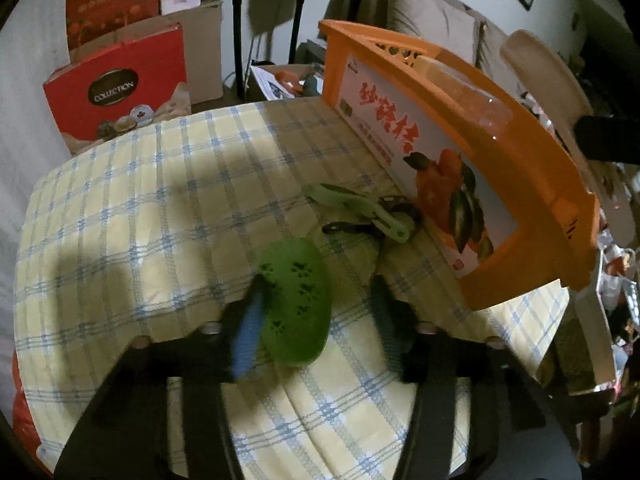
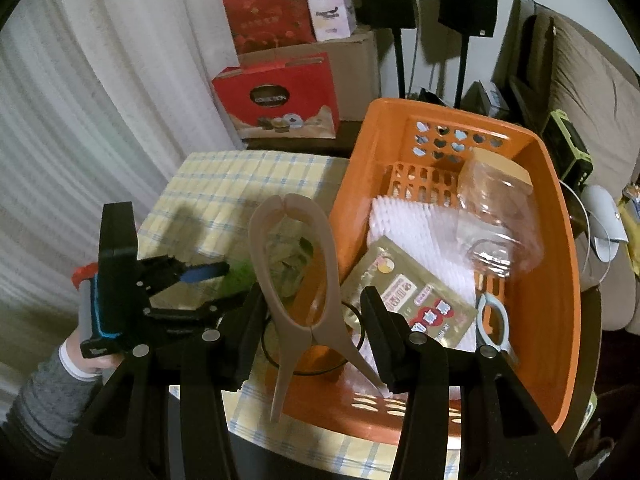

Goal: Organize objects
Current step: 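Grasp the green paw-print egg with the left tool and lift it, then carry the green egg into the orange basket and open the left tool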

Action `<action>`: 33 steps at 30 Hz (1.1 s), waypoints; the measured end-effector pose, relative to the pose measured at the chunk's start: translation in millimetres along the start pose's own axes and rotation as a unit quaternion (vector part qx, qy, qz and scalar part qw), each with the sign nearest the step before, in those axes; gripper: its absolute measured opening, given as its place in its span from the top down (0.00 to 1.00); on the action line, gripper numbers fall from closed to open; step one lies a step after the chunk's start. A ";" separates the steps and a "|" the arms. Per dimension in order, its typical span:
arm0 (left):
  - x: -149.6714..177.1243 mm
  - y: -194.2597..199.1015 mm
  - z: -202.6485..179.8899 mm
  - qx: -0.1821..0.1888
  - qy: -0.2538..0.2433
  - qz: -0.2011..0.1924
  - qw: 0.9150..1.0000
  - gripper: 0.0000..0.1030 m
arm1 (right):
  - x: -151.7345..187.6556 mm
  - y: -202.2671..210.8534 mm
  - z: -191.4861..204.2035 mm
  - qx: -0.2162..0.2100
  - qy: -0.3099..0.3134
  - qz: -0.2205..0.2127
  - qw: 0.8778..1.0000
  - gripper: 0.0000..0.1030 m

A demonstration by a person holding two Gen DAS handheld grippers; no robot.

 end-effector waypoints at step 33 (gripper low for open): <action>-72.6 64.0 -111.0 0.026 -0.051 -0.076 0.995 0.62 | 19.4 13.3 -123.9 0.088 -0.091 -0.017 0.992 0.52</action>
Point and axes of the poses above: each gripper's, at about its wrist camera, not at the fingertips, and y roughly against the way its jaws point, z to its left, x to its underside, the point moved 7 cm from there along -y, roughly the way its jaws point, and after that the axes turned 5 degrees about x, right-handed, at the moved point
